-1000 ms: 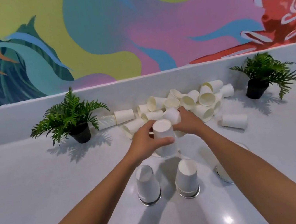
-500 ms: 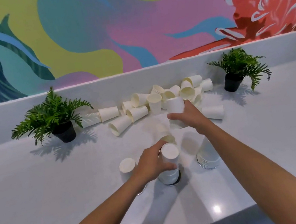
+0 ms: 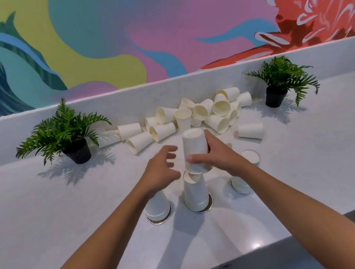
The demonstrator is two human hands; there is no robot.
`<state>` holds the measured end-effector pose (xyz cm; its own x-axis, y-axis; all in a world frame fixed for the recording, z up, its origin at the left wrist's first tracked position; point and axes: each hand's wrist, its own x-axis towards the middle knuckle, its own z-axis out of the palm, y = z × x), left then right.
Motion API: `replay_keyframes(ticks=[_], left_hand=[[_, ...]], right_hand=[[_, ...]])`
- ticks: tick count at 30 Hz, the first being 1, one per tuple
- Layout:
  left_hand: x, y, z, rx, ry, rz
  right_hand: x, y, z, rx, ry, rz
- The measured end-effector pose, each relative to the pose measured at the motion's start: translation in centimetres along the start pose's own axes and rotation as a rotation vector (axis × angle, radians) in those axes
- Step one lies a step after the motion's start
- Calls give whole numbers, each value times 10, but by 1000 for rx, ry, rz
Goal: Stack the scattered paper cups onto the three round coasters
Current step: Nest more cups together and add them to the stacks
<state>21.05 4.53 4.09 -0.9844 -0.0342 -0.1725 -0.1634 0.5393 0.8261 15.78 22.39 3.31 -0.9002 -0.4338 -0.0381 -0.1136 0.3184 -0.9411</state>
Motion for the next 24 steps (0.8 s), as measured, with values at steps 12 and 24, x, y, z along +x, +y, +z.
replay_keyframes(ticks=[12, 24], left_hand=[[-8, 10, 9, -188, 199, 67], [3, -8, 27, 333, 131, 71]], right_hand=[[-21, 27, 23, -121, -47, -27], [-25, 45, 38, -336, -87, 35]])
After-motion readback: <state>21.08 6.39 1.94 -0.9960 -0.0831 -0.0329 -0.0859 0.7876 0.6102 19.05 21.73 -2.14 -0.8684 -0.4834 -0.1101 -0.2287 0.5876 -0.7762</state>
